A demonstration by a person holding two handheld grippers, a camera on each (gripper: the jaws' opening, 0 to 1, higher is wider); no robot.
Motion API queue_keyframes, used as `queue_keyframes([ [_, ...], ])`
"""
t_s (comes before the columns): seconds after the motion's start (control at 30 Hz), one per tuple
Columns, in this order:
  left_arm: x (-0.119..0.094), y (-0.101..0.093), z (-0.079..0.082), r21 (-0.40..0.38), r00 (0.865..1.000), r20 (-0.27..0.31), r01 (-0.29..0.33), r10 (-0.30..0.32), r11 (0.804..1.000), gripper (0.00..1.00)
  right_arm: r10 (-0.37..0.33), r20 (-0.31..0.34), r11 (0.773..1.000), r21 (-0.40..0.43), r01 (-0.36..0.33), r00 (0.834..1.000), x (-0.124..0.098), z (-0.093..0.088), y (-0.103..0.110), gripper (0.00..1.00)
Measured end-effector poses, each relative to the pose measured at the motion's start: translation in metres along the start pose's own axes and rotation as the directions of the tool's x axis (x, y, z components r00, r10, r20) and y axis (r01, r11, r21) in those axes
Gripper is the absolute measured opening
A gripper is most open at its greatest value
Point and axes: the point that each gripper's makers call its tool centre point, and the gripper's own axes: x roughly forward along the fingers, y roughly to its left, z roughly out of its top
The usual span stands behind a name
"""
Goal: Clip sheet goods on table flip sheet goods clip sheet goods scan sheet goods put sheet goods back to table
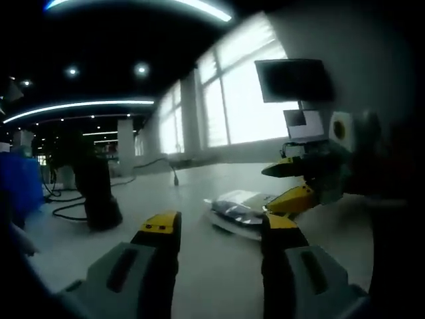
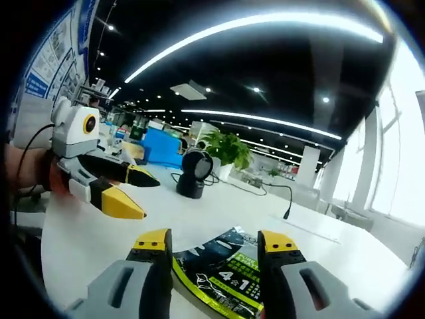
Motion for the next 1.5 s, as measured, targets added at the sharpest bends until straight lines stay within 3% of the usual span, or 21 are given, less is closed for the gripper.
queue_keyframes([
  [0.53, 0.0, 0.0, 0.001, -0.001, 1.0, 0.002, -0.002, 0.002, 1.0, 0.41, 0.006, -0.055, 0.996, -0.086, -0.011, 0.998, 0.001, -0.015, 0.012, 0.46],
  [1.07, -0.001, 0.0, 0.0, 0.002, 1.0, -0.002, -0.004, 0.004, 1.0, 0.41, -0.011, -0.077, 0.998, -0.058, 0.006, 0.997, -0.01, -0.026, 0.004, 0.44],
  [1.17, -0.001, 0.0, 0.0, 0.003, 1.0, -0.003, -0.005, 0.005, 1.0, 0.41, -0.012, -0.066, 0.994, -0.108, 0.005, 0.998, -0.009, -0.024, 0.007, 0.36],
  [1.43, -0.001, 0.0, 0.0, 0.003, 1.0, -0.004, -0.005, 0.005, 1.0, 0.41, 0.058, -0.067, 0.986, -0.152, -0.068, 0.996, -0.007, -0.023, 0.025, 0.01],
  [1.5, -0.001, 0.0, 0.0, 0.002, 1.0, -0.004, -0.005, 0.005, 1.0, 0.41, 0.069, -0.066, 0.983, -0.163, -0.079, 0.995, -0.007, -0.023, 0.029, 0.0],
])
